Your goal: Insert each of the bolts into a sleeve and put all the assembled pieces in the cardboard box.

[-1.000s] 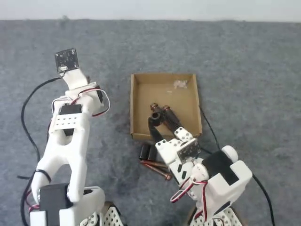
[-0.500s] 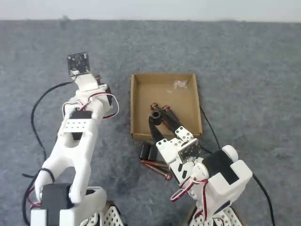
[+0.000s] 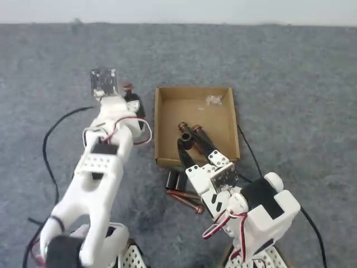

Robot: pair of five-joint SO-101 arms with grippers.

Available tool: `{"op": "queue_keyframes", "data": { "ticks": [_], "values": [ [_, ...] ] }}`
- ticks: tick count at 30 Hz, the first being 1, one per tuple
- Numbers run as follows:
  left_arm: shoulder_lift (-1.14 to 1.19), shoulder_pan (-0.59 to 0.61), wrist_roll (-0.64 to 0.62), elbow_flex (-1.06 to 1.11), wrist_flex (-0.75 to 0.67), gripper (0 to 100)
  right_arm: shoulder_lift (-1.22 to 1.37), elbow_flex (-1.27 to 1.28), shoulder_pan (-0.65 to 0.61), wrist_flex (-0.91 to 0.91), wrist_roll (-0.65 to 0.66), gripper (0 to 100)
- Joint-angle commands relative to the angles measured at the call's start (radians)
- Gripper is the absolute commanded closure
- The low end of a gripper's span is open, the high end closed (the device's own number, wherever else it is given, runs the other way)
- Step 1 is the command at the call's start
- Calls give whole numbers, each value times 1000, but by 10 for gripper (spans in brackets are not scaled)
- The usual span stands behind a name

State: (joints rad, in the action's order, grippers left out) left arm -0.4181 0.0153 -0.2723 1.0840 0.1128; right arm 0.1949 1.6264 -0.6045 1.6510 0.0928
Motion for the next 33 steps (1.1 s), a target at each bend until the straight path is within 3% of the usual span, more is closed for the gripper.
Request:
{"op": "queue_keyframes", "data": {
  "ticks": [1, 5, 15, 23, 30, 33],
  "values": [
    [-164, -29, 8, 104, -153, 988, 1, 9, 15, -5, 6, 993],
    [-169, -52, 6, 179, -287, 988, 1, 9, 15, -7, 6, 993],
    [-198, -150, 6, 202, -293, 988, 1, 9, 15, -7, 6, 993],
    [-505, -258, 3, 344, -288, 988, 1, 9, 12, -8, 6, 993],
    [-694, -259, -201, 337, -43, 988, 1, 9, 10, -8, 6, 993],
    [-758, -272, -221, 323, 43, 989, 1, 8, 10, -8, 6, 993]
  ]
}}
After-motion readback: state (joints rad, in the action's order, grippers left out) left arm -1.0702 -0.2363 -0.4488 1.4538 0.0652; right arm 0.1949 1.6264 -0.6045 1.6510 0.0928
